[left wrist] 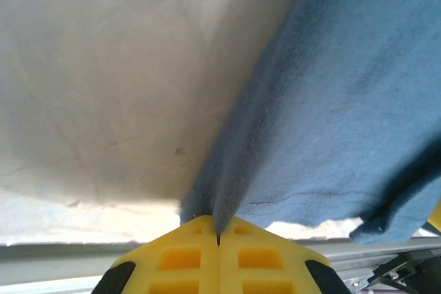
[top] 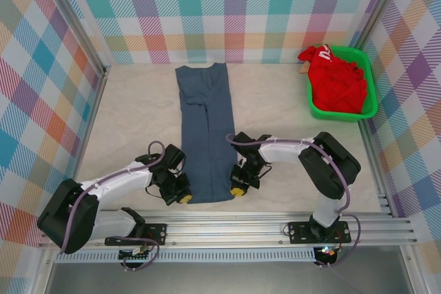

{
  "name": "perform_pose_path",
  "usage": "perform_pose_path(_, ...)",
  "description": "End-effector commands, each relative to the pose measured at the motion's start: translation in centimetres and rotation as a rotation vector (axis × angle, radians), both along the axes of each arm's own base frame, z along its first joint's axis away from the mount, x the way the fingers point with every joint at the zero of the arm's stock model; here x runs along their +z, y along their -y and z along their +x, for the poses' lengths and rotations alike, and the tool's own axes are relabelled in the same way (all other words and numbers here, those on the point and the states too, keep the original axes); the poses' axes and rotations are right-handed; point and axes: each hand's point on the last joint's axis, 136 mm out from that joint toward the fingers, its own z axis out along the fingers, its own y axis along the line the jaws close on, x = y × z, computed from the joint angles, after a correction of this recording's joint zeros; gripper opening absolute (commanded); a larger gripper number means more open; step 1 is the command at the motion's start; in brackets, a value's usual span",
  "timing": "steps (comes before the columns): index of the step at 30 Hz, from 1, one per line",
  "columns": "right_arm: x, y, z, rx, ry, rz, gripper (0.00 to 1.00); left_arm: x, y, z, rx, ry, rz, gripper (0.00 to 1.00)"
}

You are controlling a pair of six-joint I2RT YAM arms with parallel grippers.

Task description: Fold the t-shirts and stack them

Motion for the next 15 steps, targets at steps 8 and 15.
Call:
perform_pose_path(8, 2.4, 1.3, -4.6, 0.093, -0.126, -0.012, 0.0, 1.6, -1.1, -5.2, -0.103, -0.108, -0.041, 0.0)
perform_pose_path(15, 4.6, 0.3, -4.1, 0.12, -0.122, 0.028, 0.0, 2.5, -0.6, -4.0, -0.081, -0.068, -0.048, 0.0)
